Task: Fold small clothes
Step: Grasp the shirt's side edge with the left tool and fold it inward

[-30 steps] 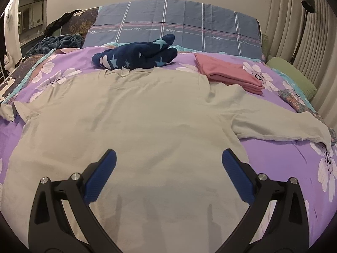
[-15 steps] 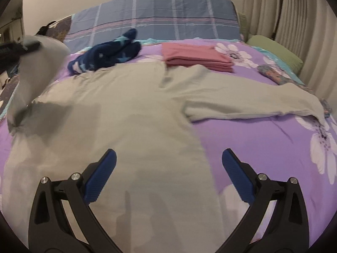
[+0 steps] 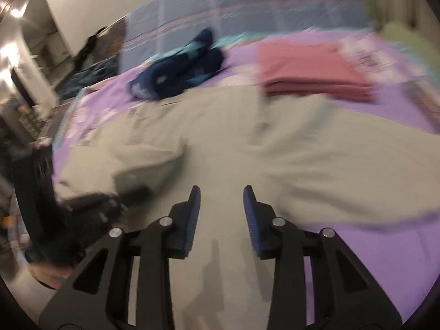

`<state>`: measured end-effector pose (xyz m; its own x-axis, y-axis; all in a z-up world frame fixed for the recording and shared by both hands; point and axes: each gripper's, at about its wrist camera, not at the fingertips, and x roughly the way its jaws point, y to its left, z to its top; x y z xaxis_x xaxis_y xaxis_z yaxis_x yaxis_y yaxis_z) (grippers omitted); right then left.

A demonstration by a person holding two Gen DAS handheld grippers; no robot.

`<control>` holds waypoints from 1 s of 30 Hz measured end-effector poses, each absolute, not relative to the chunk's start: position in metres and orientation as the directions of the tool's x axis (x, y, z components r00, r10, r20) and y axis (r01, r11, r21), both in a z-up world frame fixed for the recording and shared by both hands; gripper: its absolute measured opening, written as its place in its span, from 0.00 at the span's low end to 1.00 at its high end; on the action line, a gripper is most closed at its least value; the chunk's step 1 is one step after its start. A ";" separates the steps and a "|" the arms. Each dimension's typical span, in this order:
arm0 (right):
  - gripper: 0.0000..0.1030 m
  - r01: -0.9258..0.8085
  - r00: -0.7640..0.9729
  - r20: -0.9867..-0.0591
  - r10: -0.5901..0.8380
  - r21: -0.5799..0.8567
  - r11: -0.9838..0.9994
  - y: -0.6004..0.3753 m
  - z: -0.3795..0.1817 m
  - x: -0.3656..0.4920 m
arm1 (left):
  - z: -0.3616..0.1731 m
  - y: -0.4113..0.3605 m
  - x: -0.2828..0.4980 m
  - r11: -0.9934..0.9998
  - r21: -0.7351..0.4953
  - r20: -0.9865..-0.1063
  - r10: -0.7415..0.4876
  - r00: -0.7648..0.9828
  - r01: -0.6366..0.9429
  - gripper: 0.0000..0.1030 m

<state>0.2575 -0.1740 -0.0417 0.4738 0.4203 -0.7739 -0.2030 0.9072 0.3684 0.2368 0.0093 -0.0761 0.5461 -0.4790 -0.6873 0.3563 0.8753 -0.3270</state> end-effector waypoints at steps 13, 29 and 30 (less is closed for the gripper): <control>0.02 -0.235 0.405 -0.777 0.482 0.421 0.876 -0.112 -0.034 0.324 | -0.050 -0.013 0.226 0.893 -0.247 -0.667 -0.438 0.603 0.375 0.02; 0.45 -0.099 0.544 -0.776 0.320 0.319 0.943 -0.222 -0.055 0.298 | -0.035 0.002 0.180 0.918 -0.153 -0.640 -0.375 0.671 0.367 0.71; 0.51 -0.126 0.548 -0.773 0.320 0.302 0.945 -0.220 -0.054 0.290 | -0.037 0.021 0.174 0.936 -0.131 -0.648 -0.329 0.686 0.326 0.72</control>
<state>0.2905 -0.2197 -0.0540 0.5482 0.3200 -0.7727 -0.1265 0.9450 0.3016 0.1743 0.0213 -0.0375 0.6864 -0.3295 -0.6483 0.3262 0.9363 -0.1305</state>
